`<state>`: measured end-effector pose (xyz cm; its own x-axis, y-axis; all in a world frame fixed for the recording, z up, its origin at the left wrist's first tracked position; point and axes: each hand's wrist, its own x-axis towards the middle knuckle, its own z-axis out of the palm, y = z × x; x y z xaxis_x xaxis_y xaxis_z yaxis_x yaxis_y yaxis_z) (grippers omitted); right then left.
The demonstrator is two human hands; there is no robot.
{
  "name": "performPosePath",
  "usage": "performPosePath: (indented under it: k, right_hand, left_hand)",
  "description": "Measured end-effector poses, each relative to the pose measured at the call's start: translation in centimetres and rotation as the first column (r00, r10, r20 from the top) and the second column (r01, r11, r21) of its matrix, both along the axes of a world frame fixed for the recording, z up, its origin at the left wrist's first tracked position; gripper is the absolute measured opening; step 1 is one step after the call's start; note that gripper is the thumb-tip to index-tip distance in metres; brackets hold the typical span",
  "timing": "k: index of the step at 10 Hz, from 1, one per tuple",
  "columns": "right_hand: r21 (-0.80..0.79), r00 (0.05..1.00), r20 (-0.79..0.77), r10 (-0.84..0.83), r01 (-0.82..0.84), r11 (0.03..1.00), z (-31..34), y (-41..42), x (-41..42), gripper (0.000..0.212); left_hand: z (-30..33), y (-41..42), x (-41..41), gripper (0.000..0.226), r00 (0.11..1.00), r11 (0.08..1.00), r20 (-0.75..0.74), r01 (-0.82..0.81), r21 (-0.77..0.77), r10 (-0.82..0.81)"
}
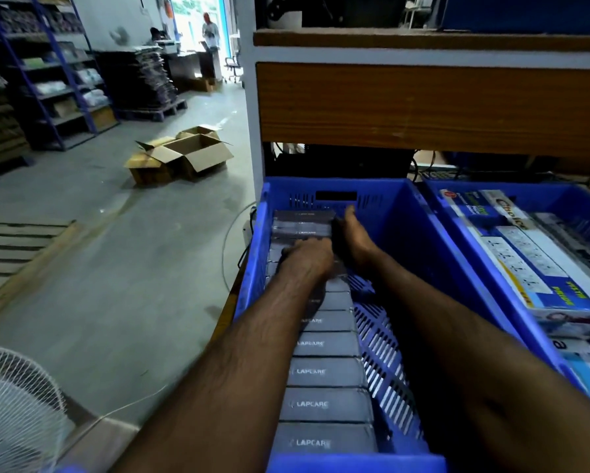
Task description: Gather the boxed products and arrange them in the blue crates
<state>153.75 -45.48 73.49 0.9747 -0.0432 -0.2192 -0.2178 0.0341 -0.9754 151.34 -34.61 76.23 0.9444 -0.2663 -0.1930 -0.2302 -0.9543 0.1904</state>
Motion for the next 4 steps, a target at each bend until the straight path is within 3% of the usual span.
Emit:
performPosePath:
  k: [2, 3, 4]
  right_hand:
    - [-0.295, 0.991, -0.052, 0.120, -0.130, 0.947, 0.4, -4.0, -5.1, 0.057]
    - [-0.441, 0.983, -0.150, 0.106, -0.163, 0.883, 0.3, -4.7, -7.4, 0.071]
    - [-0.769, 0.999, -0.015, 0.037, -0.035, 0.638, 1.0, -4.4, -10.0, 0.058]
  left_hand:
    - [-0.2, -0.5, 1.0, 0.048, 0.993, 0.983, 0.001, 0.113, 0.143, -0.114]
    - [-0.3, -0.7, 1.1, 0.044, 0.981, 0.980, 0.027, 0.190, 0.052, -0.192]
    - [0.2, -0.7, 0.7, 0.026, 0.955, 0.954, 0.169, 0.269, -0.135, -0.245]
